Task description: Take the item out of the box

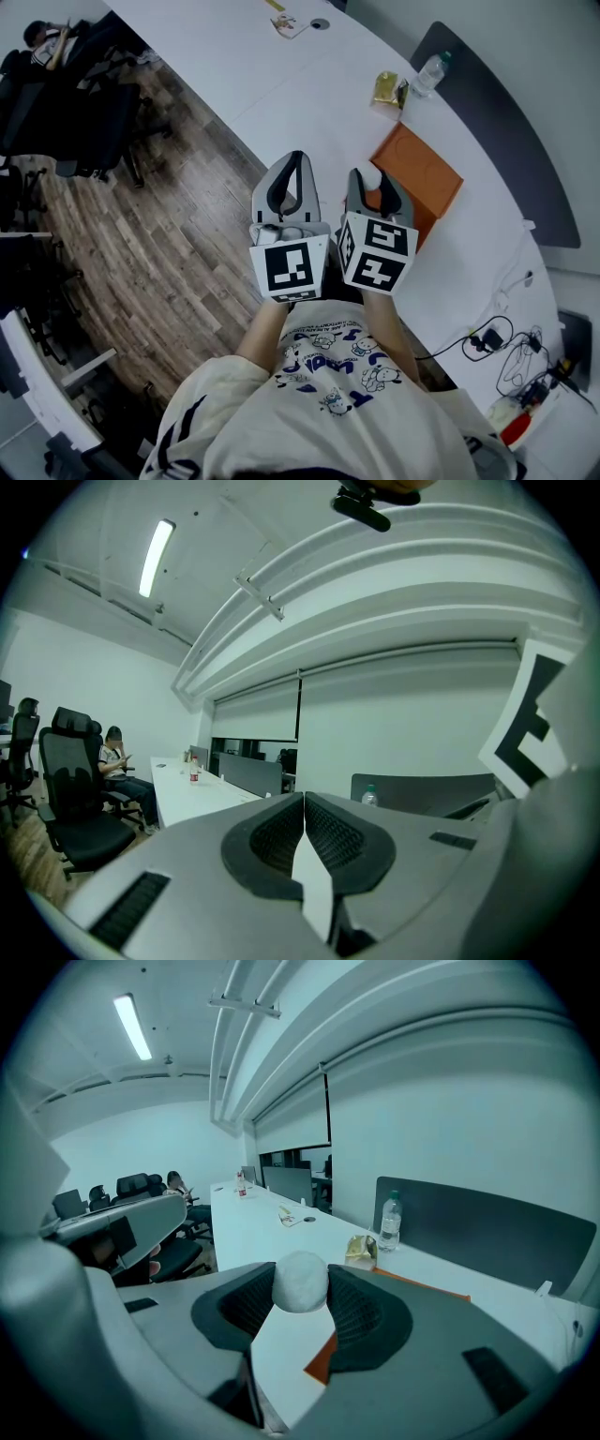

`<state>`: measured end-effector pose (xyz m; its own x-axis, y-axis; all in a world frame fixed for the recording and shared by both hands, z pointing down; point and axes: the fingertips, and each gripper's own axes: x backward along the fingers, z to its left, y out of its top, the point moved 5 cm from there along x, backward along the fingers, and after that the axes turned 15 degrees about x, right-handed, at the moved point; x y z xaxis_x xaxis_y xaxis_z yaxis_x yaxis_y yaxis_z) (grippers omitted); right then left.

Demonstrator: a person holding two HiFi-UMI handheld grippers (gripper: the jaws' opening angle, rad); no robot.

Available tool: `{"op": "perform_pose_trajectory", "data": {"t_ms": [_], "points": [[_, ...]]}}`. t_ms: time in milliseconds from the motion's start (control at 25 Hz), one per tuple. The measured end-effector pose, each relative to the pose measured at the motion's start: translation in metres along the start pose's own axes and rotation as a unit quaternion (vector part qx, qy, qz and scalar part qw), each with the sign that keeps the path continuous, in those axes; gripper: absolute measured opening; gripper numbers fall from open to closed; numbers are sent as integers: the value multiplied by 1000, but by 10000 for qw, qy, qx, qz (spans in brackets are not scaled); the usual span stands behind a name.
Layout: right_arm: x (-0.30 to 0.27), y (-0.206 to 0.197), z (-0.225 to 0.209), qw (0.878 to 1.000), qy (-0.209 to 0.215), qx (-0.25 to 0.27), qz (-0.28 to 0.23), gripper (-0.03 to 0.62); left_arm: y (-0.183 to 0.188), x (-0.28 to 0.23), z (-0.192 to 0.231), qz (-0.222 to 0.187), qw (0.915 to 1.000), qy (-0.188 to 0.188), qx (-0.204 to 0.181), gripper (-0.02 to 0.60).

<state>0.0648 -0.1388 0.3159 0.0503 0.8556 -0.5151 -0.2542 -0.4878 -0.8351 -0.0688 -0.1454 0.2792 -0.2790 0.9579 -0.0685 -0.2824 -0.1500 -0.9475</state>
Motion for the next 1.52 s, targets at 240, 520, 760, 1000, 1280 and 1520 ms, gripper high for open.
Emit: {"op": "perform_pose_trajectory", "data": {"t_ms": [240,520,760,1000,1280,1520], "points": [[6,9,8,9999,5,38,-124,183,8,6,6,-66,10000,4,-31,18],[11,22,18,9994,52,130,-315,183,17,10,13,-139,9999,22,-79,18],[14,33,24,9989,84,181,-433,183,25,11,16,-220,9997,23,-60,18],[19,43,26,9978,62,195,-623,183,32,13,20,-286,9996,23,-63,18],[25,54,28,9966,33,245,-785,183,38,14,25,-349,9994,73,-48,18],[32,58,27,9956,29,241,-904,183,40,16,26,-379,9992,94,-30,18]]}}
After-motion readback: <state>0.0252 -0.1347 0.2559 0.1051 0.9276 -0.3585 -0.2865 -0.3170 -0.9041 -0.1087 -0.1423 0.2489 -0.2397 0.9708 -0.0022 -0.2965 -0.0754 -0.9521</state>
